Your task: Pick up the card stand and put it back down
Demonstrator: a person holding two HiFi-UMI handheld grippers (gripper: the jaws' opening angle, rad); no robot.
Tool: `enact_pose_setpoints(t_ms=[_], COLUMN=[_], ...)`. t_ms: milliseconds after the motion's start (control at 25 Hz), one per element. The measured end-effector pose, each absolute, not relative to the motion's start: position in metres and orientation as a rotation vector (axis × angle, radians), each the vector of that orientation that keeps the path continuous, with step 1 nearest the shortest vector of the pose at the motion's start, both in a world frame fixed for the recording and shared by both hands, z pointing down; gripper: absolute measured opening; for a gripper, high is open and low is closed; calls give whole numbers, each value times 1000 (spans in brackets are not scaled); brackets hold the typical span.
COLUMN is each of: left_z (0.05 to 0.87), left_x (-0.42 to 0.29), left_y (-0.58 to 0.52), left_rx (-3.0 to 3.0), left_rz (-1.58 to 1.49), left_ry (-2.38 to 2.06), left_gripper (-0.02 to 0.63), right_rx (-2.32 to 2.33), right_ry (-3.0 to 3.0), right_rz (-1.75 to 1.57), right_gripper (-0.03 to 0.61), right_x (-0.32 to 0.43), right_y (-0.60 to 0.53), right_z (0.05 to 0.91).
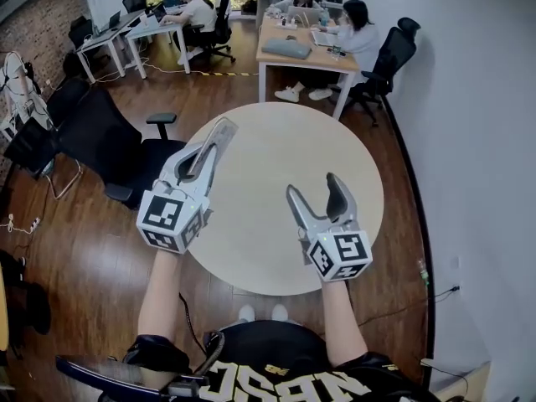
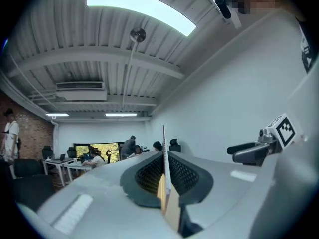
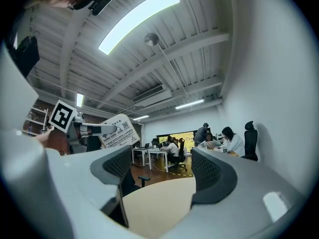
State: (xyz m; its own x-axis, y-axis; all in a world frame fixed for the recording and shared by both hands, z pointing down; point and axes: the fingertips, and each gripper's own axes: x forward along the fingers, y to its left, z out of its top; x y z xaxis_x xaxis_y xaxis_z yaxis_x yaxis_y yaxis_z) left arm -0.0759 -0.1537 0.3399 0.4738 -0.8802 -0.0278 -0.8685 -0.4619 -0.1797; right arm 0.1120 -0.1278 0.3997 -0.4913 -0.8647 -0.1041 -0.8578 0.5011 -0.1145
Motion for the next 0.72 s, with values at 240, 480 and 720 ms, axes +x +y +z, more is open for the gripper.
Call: enact_pose_setpoints(t_ms=[240, 480, 720], left_z=[346, 366, 390], left_x=[-87, -98, -109], left_y=[-111, -94, -87], left_rx=[-2383, -2246, -2271], left_rz=[63, 65, 72], left_ry=[1721, 1885, 1959], left_gripper=[18, 18, 18], right_rx=[-1491, -1477, -1466], right_ry=[2588, 2604, 2627], right_rz=[-16, -2, -28], right_gripper=[388, 388, 388], right_x=[99, 83, 72], right_y=[-123, -116, -113], right_z=[385, 386, 398])
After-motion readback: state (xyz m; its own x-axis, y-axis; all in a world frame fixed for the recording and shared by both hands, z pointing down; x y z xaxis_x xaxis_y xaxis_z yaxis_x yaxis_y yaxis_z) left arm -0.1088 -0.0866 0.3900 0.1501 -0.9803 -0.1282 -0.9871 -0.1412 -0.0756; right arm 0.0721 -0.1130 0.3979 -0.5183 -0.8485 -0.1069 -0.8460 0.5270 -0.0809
